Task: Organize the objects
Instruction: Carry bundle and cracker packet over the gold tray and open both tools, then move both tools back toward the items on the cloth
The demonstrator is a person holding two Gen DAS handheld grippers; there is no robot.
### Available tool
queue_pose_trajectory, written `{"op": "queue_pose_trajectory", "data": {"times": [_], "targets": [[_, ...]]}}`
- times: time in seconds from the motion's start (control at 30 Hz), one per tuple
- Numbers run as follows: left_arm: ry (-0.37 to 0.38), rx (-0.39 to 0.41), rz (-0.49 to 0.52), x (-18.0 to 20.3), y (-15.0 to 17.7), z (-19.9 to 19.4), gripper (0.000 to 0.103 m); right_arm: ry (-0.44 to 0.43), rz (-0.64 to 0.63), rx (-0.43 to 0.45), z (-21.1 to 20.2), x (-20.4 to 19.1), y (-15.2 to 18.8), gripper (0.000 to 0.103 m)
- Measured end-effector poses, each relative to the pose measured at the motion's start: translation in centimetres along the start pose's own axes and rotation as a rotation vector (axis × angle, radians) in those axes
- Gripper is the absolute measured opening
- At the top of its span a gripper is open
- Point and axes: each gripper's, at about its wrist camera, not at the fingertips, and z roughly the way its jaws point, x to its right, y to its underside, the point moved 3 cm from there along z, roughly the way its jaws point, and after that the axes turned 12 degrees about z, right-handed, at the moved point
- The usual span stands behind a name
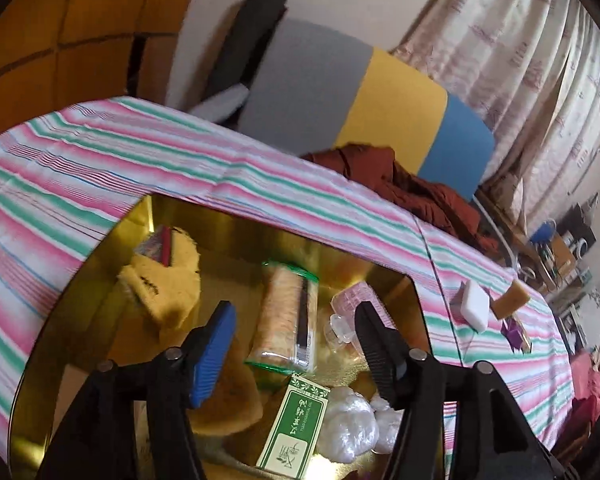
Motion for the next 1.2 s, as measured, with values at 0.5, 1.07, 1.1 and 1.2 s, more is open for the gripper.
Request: {"op": "queue_pose_trajectory", "data": {"times": [0.5, 1.07, 1.1, 1.2], "targets": [[-0.010, 0.059, 0.015, 3.1, 3.6, -4.0, 0.067, 0.033, 0.071, 0.024, -1.1, 2.7, -0.2, 0.099], [0.068, 0.013, 0.092, 8.1, 6.2, -4.7, 0.067, 0.200, 0.133, 0.075, -3.3, 8.8, -1.5, 0.099], [0.073, 0.012, 0.103, 8.5, 6.2, -4.7, 0.067, 0.207, 0.131, 0.073, -3.4, 9.2, -1.6, 0.099], [0.095, 0.002, 0.143, 10.2, 6.6, -4.8, 0.067, 0.234, 0.134, 0.071, -3.6, 10.5, -1.7, 0.099]]}}
